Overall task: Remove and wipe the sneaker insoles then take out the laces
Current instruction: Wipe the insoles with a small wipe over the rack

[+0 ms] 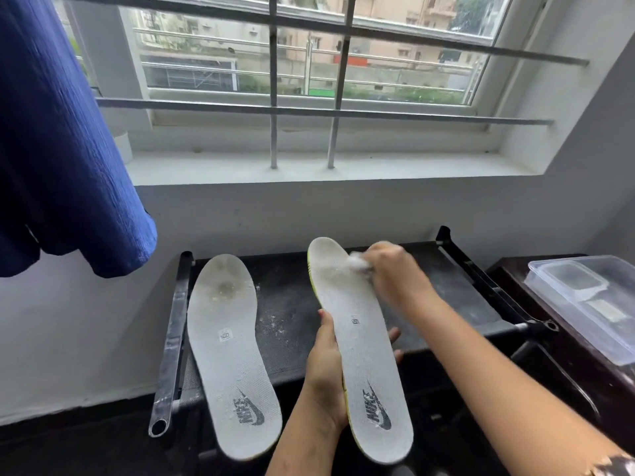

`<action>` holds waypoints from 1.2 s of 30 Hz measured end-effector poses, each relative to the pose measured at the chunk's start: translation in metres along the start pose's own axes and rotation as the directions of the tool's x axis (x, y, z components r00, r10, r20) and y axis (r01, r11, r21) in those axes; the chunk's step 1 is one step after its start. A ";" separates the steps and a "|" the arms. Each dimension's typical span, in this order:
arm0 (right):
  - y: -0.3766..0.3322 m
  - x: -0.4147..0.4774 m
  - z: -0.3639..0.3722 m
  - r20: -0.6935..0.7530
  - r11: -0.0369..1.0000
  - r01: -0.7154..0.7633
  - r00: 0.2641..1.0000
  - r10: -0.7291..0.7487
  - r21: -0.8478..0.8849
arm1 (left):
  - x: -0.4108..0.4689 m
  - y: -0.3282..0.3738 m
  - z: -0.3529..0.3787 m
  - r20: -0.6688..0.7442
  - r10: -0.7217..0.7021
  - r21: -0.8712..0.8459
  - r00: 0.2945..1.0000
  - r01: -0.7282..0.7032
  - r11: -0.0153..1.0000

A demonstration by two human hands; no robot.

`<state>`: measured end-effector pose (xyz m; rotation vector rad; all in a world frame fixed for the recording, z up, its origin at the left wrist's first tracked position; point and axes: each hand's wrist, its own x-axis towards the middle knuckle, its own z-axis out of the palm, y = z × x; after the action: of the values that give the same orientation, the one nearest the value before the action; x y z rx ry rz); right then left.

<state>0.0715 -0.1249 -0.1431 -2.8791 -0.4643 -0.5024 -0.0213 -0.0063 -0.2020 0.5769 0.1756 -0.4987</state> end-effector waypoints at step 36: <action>-0.005 0.023 0.029 0.111 1.000 0.020 0.994 -0.021 0.009 | 0.004 -0.001 -0.001 0.018 -0.026 0.006 0.999 0.026 1.000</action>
<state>0.0990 -0.1078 -0.1614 -2.9080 -0.5117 -0.3434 -0.0183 -0.0076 -0.2047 0.5757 0.1651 -0.5299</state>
